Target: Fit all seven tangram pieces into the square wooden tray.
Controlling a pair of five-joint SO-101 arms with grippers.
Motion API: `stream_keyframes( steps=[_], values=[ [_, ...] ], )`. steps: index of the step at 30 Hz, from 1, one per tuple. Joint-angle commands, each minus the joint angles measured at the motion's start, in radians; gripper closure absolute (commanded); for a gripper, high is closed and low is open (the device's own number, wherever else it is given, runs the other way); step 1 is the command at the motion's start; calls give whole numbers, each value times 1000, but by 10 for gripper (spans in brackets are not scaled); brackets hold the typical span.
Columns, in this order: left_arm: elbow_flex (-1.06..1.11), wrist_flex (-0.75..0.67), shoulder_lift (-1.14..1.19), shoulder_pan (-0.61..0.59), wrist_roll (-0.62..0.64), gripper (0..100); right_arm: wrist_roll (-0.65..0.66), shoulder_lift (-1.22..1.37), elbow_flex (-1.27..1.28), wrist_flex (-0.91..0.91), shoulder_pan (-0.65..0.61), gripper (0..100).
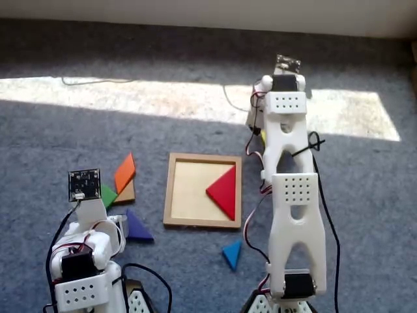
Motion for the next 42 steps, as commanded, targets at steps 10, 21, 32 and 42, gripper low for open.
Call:
stream_keyframes(
  steps=[10,21,32,42],
  values=[
    [19,8,-50,-8,3,815,-8,74,-50,-140,30,622],
    [19,8,-50,-8,3,815,106,99,-58,-47,1,755],
    [19,8,-50,-8,3,815,256,99,-217,28,-10,850],
    [19,8,-50,-8,3,815,322,-16,-194,31,-67,851]
  ],
)
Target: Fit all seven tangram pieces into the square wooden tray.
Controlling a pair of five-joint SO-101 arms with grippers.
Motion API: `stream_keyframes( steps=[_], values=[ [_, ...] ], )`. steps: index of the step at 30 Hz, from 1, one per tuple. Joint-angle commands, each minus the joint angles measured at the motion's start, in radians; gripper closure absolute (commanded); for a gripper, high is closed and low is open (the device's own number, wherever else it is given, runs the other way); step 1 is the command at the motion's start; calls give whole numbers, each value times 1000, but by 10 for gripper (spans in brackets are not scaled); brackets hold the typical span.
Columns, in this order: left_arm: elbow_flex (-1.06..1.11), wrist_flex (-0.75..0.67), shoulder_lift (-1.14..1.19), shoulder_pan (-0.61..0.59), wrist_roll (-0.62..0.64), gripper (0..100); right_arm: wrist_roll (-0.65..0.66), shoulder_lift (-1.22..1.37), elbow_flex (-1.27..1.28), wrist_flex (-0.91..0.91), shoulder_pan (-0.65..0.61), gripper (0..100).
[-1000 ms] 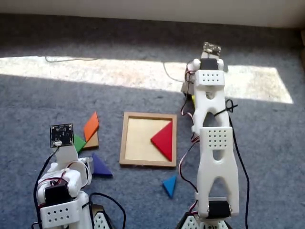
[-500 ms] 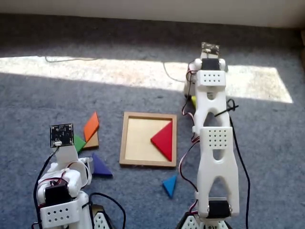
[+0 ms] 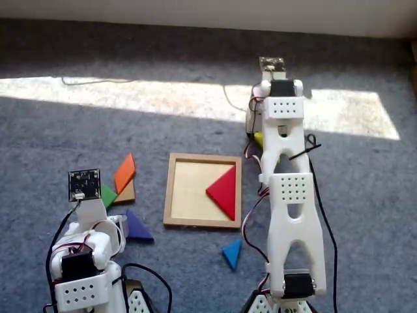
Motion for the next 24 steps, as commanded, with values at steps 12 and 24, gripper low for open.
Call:
stream_keyframes(
  steps=[12,24],
  values=[
    [19,8,-50,-8,3,815,23,-740,693,18,-286,851],
    [19,8,-50,-8,3,815,486,-842,960,-19,-481,851]
  ],
)
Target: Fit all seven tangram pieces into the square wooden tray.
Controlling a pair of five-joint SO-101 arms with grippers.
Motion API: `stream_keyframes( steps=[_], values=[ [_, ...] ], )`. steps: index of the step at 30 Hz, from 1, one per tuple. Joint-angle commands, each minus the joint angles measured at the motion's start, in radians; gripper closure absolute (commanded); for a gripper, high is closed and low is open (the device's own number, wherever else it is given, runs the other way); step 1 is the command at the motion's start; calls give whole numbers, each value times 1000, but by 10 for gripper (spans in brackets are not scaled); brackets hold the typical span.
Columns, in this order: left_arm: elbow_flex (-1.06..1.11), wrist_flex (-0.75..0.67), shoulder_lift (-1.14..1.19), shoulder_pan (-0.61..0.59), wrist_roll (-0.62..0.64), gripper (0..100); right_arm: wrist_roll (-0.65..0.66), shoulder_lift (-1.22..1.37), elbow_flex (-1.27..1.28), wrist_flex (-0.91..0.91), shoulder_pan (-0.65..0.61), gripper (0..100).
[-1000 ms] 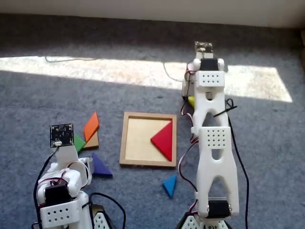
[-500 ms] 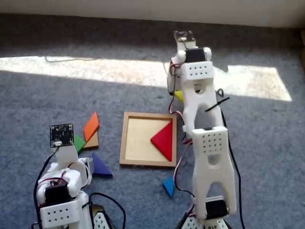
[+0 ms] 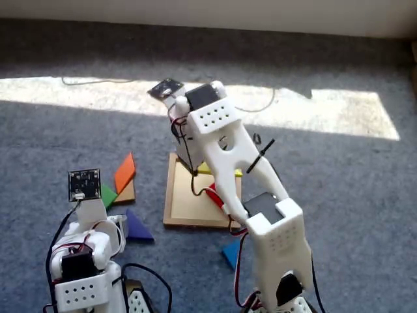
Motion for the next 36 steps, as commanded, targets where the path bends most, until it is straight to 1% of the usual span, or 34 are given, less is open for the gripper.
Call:
stream_keyframes(
  steps=[1,7,9,12,17,24,26,31,36],
  values=[
    [19,8,-50,-8,3,815,222,-30,7,-21,-18,851],
    [19,8,-50,-8,3,815,483,4,8,-21,-18,851],
    [19,8,-50,-8,3,815,546,7,8,-21,-19,851],
    [19,8,-50,-8,3,815,601,8,8,-21,-30,851],
    [19,8,-50,-8,3,815,624,12,18,-45,-67,851],
    [19,8,-50,-8,3,815,621,8,166,-211,-84,840],
    [19,8,-50,-8,3,815,620,8,186,-226,-79,797],
    [19,8,-50,-8,3,815,620,8,191,-225,-79,642],
    [19,8,-50,-8,3,815,621,8,189,-220,-79,635]
  ],
)
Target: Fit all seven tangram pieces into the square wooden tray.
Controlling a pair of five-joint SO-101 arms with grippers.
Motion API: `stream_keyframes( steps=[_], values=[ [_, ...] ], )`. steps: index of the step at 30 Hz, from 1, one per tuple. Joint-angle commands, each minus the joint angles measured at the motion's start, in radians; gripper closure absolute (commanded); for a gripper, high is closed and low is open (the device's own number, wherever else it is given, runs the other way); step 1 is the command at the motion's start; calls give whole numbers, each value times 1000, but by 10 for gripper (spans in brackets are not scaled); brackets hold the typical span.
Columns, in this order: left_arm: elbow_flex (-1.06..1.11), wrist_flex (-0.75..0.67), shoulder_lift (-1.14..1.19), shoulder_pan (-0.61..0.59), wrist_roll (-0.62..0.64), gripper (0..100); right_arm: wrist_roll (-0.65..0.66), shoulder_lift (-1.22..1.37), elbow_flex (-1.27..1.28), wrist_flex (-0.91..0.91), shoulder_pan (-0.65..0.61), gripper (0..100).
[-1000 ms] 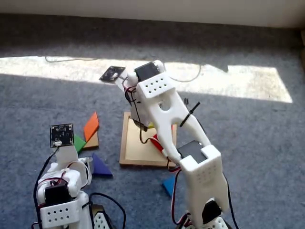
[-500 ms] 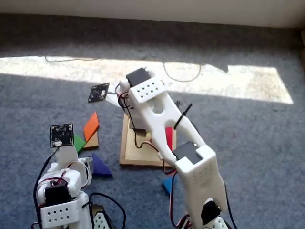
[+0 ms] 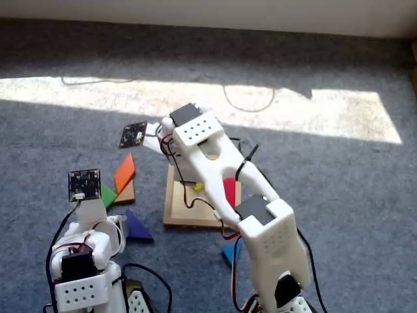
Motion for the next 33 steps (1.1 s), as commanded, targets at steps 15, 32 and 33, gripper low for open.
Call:
stream_keyframes(
  steps=[15,32,33],
  values=[
    [19,8,-50,-8,3,815,-238,-25,-71,42,15,990],
    [19,8,-50,-8,3,815,-253,5,120,-160,185,991],
    [19,8,-50,-8,3,815,-235,2,119,-140,194,991]
  ],
)
